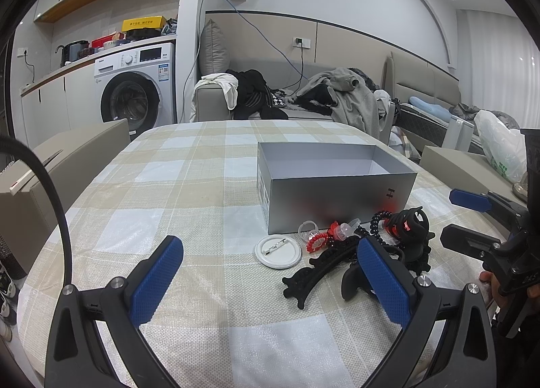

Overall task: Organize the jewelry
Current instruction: 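Move both tools toward the pile of black hair accessories, then grasp a black hair clip with the right tool while the left tool grasps another black clip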

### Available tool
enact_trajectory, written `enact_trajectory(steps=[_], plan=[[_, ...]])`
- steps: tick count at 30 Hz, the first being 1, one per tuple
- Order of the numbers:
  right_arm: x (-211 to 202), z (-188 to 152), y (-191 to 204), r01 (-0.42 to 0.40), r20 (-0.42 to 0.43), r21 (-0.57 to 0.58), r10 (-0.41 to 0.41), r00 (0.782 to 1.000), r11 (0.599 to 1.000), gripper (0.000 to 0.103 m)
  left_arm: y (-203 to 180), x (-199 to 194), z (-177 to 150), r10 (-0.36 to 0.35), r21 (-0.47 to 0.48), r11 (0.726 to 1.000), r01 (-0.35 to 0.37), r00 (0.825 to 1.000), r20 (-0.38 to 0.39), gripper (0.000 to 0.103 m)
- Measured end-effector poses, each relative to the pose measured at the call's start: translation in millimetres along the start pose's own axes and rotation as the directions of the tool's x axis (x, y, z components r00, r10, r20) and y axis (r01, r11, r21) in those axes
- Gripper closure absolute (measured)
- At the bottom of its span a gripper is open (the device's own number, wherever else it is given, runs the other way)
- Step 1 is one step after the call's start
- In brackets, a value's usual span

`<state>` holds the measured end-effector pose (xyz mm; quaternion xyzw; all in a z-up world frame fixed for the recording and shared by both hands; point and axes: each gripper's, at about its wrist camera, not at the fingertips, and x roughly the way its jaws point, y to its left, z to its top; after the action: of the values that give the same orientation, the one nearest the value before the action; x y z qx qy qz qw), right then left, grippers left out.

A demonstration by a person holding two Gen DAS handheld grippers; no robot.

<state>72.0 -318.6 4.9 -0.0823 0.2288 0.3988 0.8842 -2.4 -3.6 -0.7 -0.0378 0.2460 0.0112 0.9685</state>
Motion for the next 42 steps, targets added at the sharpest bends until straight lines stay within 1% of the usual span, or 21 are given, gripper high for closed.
enact_trajectory(steps=[10, 13, 17, 19, 22, 25, 26, 28, 29, 31, 32, 36, 38, 42], plan=[[7, -3, 0, 0.005, 0.005, 0.012, -0.005, 1.000, 1.000, 0.000, -3, 0, -1, -0.012, -0.014, 1.000, 0.012, 1.000, 0.018, 0.002], [7, 0, -2, 0.026, 0.004, 0.012, -0.026, 1.000, 1.000, 0.000, -3, -1, 1, -0.012, -0.017, 1.000, 0.013, 1.000, 0.028, 0.002], [0, 6, -4, 0.047, 0.027, 0.022, -0.048, 0.998, 0.999, 0.000, -3, -2, 3, -0.015, -0.015, 1.000, 0.015, 0.999, 0.034, 0.002], [0, 9, -8, 0.029, 0.011, 0.066, -0.030, 0.999, 0.997, 0.000, -5, -2, 4, -0.018, -0.009, 1.000, 0.018, 0.999, 0.028, 0.002], [7, 10, -12, 0.011, -0.065, 0.093, -0.005, 0.998, 0.996, 0.000, -10, -2, 3, -0.025, 0.013, 1.000, 0.024, 0.999, 0.024, 0.002], [17, 5, -15, -0.003, -0.141, 0.126, 0.021, 0.990, 0.992, 0.000, -15, -2, 2, -0.038, 0.035, 0.999, 0.037, 0.999, 0.020, 0.002], [20, 2, -15, -0.001, -0.163, 0.124, 0.021, 0.986, 0.992, 0.002, -17, -1, 1, -0.040, 0.049, 0.998, 0.039, 0.999, 0.015, 0.002], [25, -2, -14, -0.005, -0.210, 0.127, 0.031, 0.977, 0.992, 0.014, -20, -1, -1, -0.053, 0.064, 0.997, 0.053, 0.999, 0.002, 0.002], [27, -4, -14, -0.008, -0.217, 0.124, 0.035, 0.976, 0.992, 0.016, -22, 0, -2, -0.059, 0.070, 0.996, 0.059, 0.998, -0.006, 0.002], [30, -7, -11, -0.017, -0.242, 0.114, 0.045, 0.969, 0.993, 0.025, -25, 0, -2, -0.073, 0.077, 0.994, 0.074, 0.997, -0.017, 0.002], [30, -9, -9, -0.016, -0.252, 0.100, 0.041, 0.967, 0.995, 0.027, -25, 1, -2, -0.077, 0.079, 0.994, 0.079, 0.997, -0.021, 0.002], [29, -10, 1, -0.035, -0.246, 0.062, 0.049, 0.968, 0.997, 0.032, -26, 1, -3, -0.094, 0.079, 0.992, 0.096, 0.995, -0.028, 0.002], [30, -12, 6, -0.041, -0.239, 0.044, 0.050, 0.970, 0.998, 0.035, -25, 2, -3, -0.102, 0.073, 0.992, 0.106, 0.994, -0.045, 0.002], [33, -12, 8, -0.041, -0.228, 0.032, 0.047, 0.973, 0.999, 0.038, -25, 5, -5, -0.126, 0.051, 0.990, 0.130, 0.989, -0.082, 0.002]])
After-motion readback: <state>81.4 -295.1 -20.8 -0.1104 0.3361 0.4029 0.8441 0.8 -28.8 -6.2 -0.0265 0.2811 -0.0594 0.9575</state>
